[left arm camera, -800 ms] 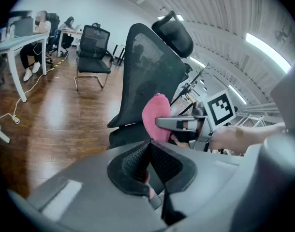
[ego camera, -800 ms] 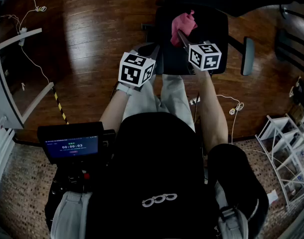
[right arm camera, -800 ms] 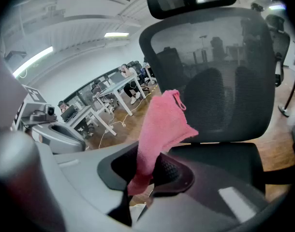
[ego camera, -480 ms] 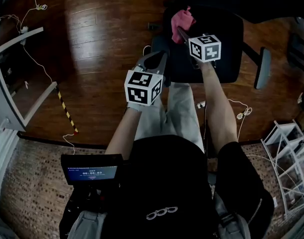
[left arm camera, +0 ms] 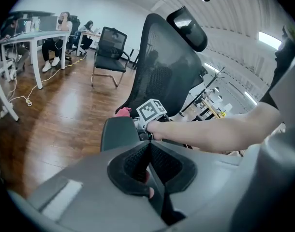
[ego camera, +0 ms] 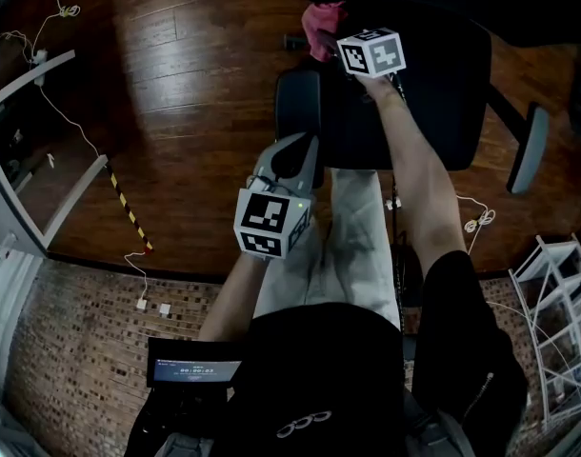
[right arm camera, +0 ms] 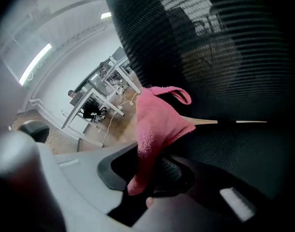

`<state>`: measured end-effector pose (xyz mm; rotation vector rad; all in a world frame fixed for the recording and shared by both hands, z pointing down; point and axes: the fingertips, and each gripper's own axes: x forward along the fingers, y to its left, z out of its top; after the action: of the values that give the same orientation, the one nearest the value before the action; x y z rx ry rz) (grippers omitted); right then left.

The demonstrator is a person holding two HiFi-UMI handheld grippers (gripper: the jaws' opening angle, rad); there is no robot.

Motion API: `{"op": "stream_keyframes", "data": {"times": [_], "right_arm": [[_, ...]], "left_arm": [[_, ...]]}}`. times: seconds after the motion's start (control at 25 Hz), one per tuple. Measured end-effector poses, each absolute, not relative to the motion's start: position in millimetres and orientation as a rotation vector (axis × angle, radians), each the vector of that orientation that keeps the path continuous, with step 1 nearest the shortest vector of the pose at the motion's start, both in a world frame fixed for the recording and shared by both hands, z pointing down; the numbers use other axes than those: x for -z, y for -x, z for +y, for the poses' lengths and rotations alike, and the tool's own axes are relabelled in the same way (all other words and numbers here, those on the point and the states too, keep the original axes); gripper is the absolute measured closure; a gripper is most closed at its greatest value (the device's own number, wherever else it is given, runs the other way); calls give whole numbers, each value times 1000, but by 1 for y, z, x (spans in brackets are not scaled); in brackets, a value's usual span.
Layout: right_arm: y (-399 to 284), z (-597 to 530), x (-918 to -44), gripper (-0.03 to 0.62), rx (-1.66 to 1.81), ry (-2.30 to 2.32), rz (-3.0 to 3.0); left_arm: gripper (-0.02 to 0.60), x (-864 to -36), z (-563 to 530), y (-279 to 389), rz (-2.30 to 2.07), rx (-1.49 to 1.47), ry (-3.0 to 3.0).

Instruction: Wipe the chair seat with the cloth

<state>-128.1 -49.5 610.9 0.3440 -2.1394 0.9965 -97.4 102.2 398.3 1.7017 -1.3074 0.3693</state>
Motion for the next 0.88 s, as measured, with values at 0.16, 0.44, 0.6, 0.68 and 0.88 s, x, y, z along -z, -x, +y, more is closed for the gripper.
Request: {"op": "stream_keyframes", "data": {"times": [0.16,0.44,0.6,0.68,0.88], "right_arm": [[120,-59,-626,528,-1001,-316,-2149],[113,-69,-626,528,-997,-301,-2171],[90,-81,-631,528,-1003,-362,-2151],[70,-90,-636,528,-1008,-406,-2135],[14,-116,-645,528,-986,-542,-2067]], "left_arm": [[588,-404,102,84,-1275,-388,-1694],[588,-409,102,73,-1283,-416,-1704],[588,-407,103,62,-1267,-430,-1702],[588,-407,101,57,-1287,-425,-1710],[588,-411,104,56,-1292,-424,-1693]]}}
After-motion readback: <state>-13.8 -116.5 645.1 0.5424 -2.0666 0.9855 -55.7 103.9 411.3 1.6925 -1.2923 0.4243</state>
